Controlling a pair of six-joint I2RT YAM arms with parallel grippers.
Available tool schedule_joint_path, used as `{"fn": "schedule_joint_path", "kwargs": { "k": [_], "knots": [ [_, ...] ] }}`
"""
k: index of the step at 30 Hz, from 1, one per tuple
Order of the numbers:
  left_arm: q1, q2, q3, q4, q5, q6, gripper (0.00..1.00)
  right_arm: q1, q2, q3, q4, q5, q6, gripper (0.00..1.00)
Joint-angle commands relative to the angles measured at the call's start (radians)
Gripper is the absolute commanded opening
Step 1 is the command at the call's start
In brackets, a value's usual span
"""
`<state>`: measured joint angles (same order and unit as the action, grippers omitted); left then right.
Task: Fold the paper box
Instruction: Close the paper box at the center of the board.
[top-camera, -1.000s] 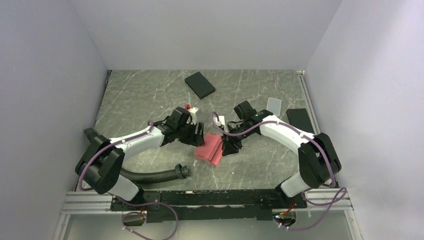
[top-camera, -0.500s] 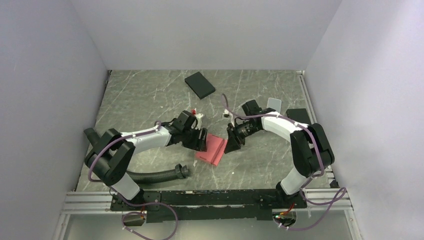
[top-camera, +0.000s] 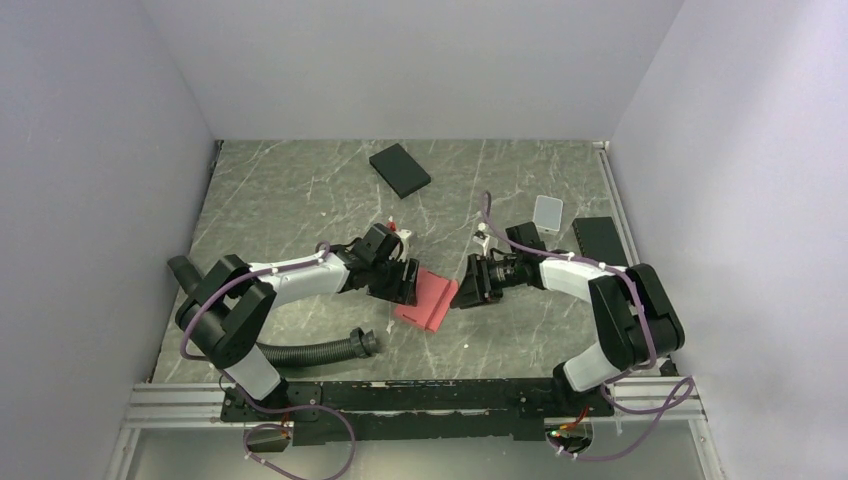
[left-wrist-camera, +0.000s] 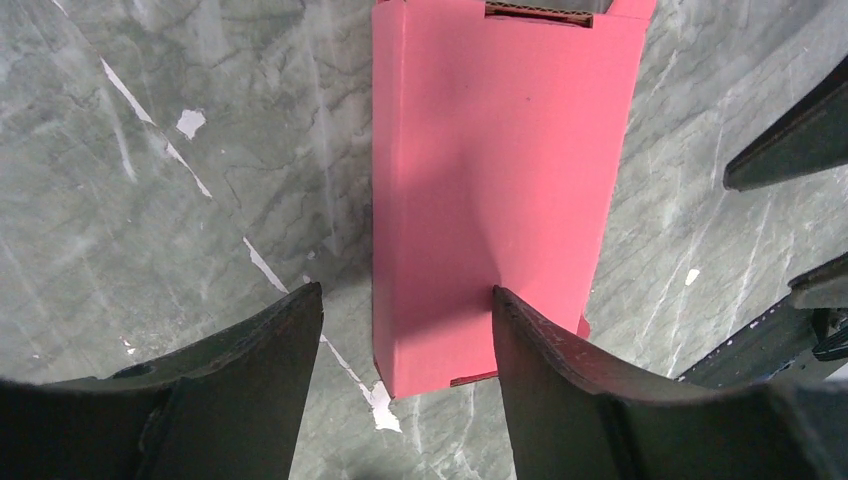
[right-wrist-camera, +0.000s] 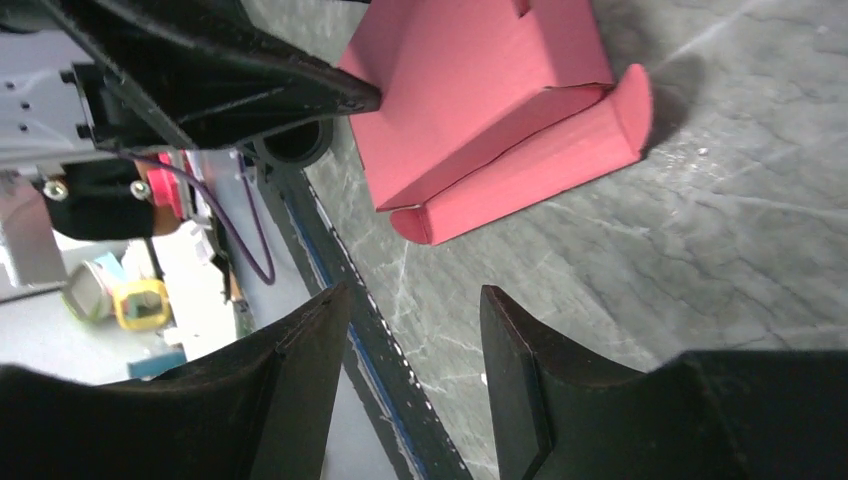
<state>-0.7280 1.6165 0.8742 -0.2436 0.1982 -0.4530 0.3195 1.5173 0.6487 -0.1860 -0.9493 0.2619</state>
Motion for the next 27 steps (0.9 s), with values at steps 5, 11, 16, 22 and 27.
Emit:
{"fn": "schedule_joint_path", "kwargs": {
  "k": [5, 11, 16, 22, 27],
  "knots": [
    [-0.006, 0.006, 0.009, -0.011, -0.047, -0.039, 0.67, -0.034, 0.051, -0.073, 0.257, -0.039, 0.322, 0.55],
    [-0.005, 0.013, 0.001, -0.002, -0.051, -0.073, 0.68, -0.110, 0.035, -0.088, 0.275, 0.050, 0.426, 0.55],
    [-0.006, 0.017, -0.006, 0.008, -0.044, -0.101, 0.67, -0.125, 0.043, -0.095, 0.300, 0.086, 0.480, 0.56],
    [-0.007, 0.030, -0.012, 0.027, -0.024, -0.136, 0.68, -0.122, 0.084, -0.076, 0.344, 0.095, 0.471, 0.56],
    [-0.006, 0.039, -0.020, 0.039, -0.013, -0.138, 0.67, -0.122, 0.094, -0.025, 0.411, 0.155, 0.438, 0.53]
  ]
}}
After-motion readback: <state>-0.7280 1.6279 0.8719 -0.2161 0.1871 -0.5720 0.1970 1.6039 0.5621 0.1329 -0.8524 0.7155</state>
